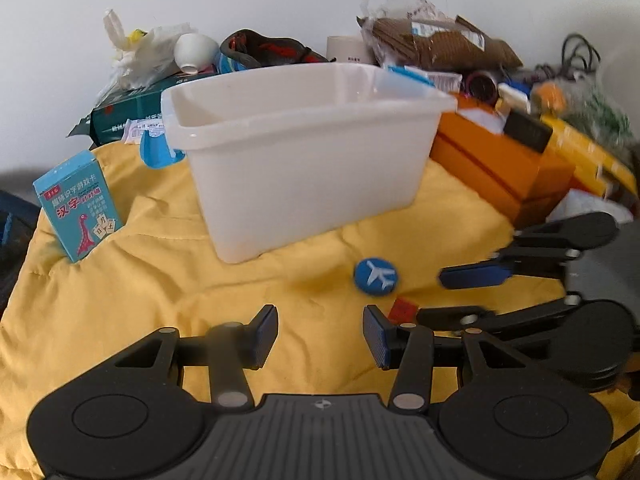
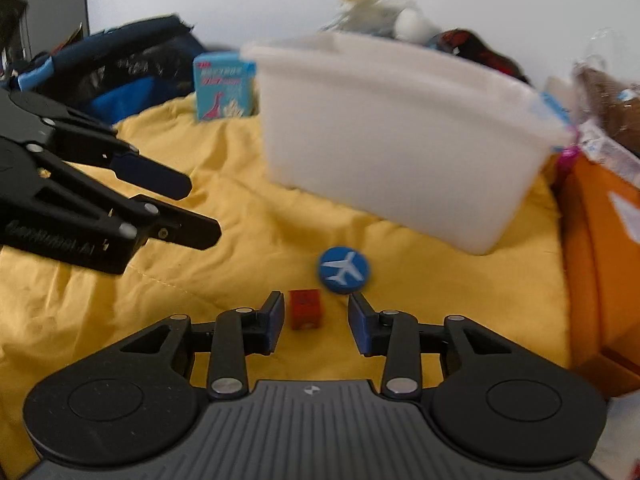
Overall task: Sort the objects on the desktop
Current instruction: 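Grasp the red cube with the right tool while the left reaches the airplane disc, then grasp the blue airplane disc with the left tool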
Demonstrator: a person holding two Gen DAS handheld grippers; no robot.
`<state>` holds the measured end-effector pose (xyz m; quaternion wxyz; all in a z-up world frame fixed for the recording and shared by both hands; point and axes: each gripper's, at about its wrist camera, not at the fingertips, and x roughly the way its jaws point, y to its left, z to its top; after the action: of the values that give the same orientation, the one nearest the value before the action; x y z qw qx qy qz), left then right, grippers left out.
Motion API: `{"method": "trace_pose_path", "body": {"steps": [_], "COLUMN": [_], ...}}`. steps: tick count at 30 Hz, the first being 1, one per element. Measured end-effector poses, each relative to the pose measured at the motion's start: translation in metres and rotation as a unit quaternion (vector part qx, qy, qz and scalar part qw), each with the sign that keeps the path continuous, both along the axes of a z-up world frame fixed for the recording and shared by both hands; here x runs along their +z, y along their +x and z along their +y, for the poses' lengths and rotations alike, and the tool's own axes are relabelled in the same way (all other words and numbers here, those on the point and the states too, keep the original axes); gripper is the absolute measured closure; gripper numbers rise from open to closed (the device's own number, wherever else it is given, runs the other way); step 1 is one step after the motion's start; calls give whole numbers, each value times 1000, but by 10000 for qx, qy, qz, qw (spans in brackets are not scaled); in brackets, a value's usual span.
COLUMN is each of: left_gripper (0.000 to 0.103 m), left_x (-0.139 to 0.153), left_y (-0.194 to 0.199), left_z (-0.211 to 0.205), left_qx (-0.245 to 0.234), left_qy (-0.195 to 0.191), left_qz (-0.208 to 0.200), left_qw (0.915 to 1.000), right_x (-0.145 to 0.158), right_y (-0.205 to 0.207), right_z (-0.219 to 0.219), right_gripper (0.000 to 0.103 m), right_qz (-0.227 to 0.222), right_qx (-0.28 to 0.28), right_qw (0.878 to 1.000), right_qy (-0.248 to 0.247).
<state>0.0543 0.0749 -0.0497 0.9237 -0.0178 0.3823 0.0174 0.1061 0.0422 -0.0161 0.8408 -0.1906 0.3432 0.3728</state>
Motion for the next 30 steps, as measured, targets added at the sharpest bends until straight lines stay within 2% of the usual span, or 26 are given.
{"method": "trace_pose_path", "body": {"steps": [4, 6, 7, 10, 15, 21, 26, 28, 30], "left_gripper": [52, 52, 52, 52, 52, 52, 52, 52, 52], "left_x": [-3, -5, -6, -9, -12, -24, -42, -49, -56], "left_y": [0, 2, 3, 10, 28, 57, 81, 86, 89], "left_z": [0, 2, 3, 1, -13, -35, -45, -45, -45], "left_qx": [-77, -49, -25, -45, -263, -471, -510, -536, -571], "left_qy": [112, 53, 10, -128, -111, -16, 41, -34, 63], "left_qz": [39, 56, 75, 120, 136, 184, 389, 407, 390], "left_qw": [9999, 10000, 10000, 9998, 9995, 9987, 9979, 9977, 9976], "right_x": [-19, -27, -27, -22, -11, -11, -10, -13, -16], "right_y": [10, 8, 6, -4, -29, -32, -33, -35, -35], "right_z": [18, 13, 10, 3, -21, -49, -54, -56, -57], "right_gripper": [63, 79, 81, 81, 81, 81, 81, 81, 81], "right_qz": [320, 396, 379, 289, -30, 167, 181, 212, 280], "right_qx": [206, 297, 326, 361, 279, -284, -437, -493, -557], "right_qw": [9992, 9988, 9987, 9989, 9994, 9994, 9989, 9985, 9980], "right_qy": [-123, -50, -17, -65, -212, -87, -71, -84, -101]}}
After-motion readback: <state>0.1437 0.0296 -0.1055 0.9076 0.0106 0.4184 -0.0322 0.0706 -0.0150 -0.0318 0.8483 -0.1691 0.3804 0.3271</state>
